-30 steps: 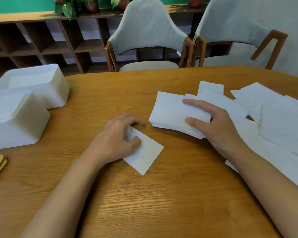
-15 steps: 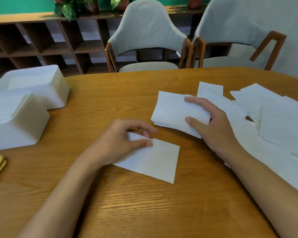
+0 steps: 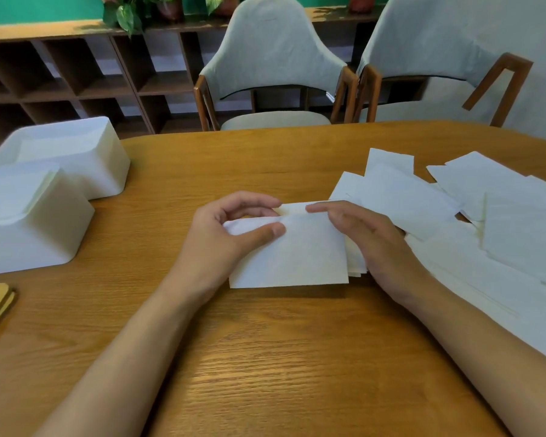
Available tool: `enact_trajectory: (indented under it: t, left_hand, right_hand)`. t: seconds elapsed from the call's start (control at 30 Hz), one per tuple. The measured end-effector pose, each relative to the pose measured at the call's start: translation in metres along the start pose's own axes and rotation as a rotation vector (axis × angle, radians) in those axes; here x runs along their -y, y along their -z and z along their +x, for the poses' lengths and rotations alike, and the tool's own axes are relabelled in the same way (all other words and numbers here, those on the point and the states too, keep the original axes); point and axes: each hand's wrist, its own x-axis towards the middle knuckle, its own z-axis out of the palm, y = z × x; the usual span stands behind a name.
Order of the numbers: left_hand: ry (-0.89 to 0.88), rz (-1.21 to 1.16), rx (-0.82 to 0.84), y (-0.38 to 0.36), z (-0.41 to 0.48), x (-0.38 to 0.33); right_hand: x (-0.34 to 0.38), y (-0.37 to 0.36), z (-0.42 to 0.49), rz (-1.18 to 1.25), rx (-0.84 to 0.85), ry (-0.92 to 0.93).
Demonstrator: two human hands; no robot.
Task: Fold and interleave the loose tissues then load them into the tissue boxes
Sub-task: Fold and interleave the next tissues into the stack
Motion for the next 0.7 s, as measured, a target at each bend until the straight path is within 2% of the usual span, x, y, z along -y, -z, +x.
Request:
enact_trajectory:
  t: [0.23,0.7]
  left_hand:
    - [-0.007,-0.073,-0.060,-0.010,0.000,0.004]
    - [-0.147,0.108,-0.112,-0.017,0.001,0.008]
  right_hand:
    - [0.002,-0.003,-0.005,0.089,0.109,0.057]
    - [-0.002,-0.005,-0.004,-0.117,0.090,0.149]
